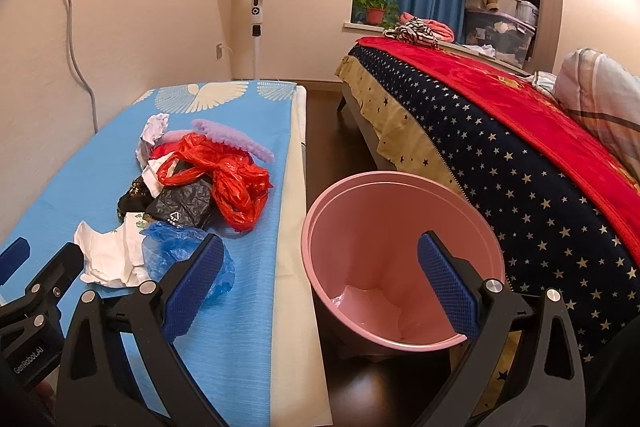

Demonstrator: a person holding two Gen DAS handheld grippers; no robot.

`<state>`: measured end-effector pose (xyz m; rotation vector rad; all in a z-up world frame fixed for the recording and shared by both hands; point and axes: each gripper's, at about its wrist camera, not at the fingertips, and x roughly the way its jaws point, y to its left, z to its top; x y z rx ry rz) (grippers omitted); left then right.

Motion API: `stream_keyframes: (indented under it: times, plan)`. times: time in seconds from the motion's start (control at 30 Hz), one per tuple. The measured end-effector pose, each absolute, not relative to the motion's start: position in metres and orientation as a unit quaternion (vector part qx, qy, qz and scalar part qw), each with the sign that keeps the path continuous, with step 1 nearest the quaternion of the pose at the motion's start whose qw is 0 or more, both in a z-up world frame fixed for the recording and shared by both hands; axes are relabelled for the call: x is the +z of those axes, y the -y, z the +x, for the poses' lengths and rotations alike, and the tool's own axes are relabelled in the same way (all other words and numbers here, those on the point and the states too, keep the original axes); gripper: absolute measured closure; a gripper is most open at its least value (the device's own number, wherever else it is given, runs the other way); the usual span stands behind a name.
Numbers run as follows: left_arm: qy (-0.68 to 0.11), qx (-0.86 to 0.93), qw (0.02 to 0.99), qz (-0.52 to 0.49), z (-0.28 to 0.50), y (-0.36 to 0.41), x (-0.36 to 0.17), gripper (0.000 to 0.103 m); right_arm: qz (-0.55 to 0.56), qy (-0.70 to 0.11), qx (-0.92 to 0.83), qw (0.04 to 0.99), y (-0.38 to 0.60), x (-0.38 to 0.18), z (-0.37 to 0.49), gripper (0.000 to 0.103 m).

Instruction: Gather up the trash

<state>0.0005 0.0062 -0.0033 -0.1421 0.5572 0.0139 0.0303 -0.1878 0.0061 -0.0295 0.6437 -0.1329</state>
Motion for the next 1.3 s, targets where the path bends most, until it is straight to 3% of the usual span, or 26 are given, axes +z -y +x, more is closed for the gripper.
stream_keyframes:
  times: [1.3]
  plan:
    - [-0.275, 0.005, 0.959, -0.071, -0.0005, -0.0054, -0.002, 0.008, -0.012, -0.316, -0.062, 0.947, 0.1842, 0.0066, 0.0311, 0.008]
